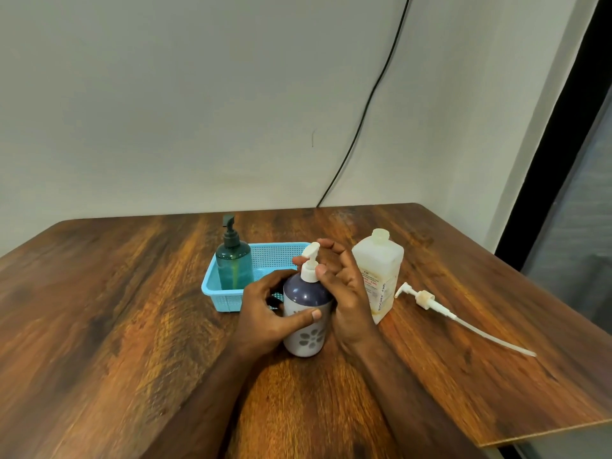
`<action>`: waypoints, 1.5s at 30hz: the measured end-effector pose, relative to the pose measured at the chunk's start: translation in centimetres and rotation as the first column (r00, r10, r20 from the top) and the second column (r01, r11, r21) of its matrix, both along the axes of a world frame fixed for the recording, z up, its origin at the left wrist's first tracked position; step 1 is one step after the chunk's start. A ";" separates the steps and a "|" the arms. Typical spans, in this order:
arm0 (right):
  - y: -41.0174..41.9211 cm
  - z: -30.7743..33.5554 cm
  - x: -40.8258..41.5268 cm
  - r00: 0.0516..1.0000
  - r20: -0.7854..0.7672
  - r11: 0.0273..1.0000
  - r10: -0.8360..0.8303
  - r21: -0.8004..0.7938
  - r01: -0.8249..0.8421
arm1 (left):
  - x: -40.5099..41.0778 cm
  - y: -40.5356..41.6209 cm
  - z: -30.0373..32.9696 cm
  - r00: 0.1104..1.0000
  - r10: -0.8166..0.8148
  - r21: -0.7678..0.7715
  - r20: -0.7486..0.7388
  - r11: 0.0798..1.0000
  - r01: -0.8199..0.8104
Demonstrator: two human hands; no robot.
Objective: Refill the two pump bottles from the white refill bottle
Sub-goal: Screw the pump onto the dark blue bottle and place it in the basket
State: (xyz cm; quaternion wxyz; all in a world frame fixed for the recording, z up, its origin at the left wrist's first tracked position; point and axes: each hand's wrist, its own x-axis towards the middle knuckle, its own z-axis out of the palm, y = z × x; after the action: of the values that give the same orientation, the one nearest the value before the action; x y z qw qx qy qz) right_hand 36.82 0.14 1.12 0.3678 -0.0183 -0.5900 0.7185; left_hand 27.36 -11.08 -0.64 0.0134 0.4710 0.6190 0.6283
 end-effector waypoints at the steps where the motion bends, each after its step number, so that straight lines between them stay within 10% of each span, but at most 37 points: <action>1: 0.1 0.1 0.0 1.000 0.004 1.000 0.012 0.001 -0.012 | 0.0 0.0 0.0 1.000 0.002 -0.001 -0.003 1.000 -0.002; 22: -1.9 0.4 -0.7 0.909 0.137 0.917 -0.394 0.126 0.378 | 0.1 -0.3 0.2 0.999 0.034 0.016 -0.020 0.999 -0.034; 33: -0.1 0.6 2.0 0.869 0.350 0.805 -0.350 0.587 0.087 | -0.5 0.2 -0.4 0.994 0.063 0.043 -0.094 0.997 -0.059; 45: 1.0 6.6 1.9 0.841 0.270 0.787 -0.468 0.561 0.258 | -2.7 -3.4 0.9 0.959 0.251 0.035 -0.135 0.968 -0.248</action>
State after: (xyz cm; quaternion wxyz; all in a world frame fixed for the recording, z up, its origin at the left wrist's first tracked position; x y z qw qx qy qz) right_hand 38.76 1.17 7.74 0.3667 -0.1820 -0.8027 0.4336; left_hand 24.71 -14.50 0.29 -0.1131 0.4316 0.6673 0.5964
